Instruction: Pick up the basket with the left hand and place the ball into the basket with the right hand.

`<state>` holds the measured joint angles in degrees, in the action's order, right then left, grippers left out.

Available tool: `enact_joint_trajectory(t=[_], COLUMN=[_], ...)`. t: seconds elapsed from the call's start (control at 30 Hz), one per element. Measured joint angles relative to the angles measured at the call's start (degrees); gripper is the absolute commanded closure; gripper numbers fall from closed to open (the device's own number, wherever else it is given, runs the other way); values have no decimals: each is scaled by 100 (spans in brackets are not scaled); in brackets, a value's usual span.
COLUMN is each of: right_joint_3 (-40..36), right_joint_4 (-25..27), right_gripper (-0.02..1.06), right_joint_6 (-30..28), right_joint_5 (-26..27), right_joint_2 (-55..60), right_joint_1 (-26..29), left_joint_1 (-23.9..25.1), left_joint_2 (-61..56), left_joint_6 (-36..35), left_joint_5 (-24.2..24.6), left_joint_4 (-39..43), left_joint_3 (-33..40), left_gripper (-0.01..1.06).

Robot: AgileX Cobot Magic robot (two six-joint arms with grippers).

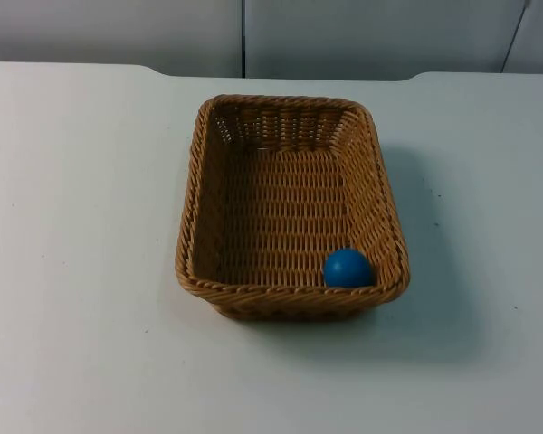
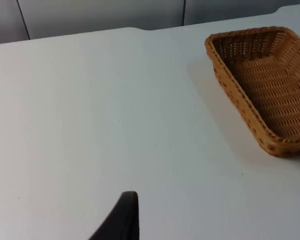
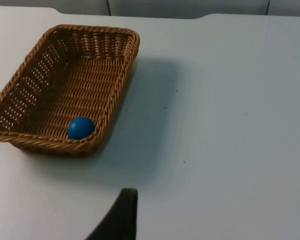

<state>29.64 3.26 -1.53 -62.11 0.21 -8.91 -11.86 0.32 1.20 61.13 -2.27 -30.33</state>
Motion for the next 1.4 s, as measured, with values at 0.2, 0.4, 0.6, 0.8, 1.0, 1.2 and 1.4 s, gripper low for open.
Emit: enact_joint_trajectory(t=[0.2,0.4,0.6,0.8,1.0,1.2,1.4], right_joint_3=[0,0,0,0,0,0,0], right_joint_4=[0,0,0,0,0,0,0], right_gripper=[0,0,0,0,0,0,0], right_joint_6=[13,13,13,13,13,13,13], right_joint_5=[0,0,0,0,0,0,0], right_joint_2=[0,0,0,0,0,0,0], right_joint_1=[0,0,0,0,0,0,0], left_joint_1=[13,62,62,62,62,62,62], left_joint_2=[0,0,0,-3,-3,-3,-3], left_joint_6=[0,0,176,161,18,18,188], left_joint_5=[-12,-22,-8,70,70,70,70], left_joint_4=[-11,-11,87,185,162,153,79], left_joint_3=[0,0,33,86,86,86,86], left_gripper=[0,0,0,0,0,0,0])
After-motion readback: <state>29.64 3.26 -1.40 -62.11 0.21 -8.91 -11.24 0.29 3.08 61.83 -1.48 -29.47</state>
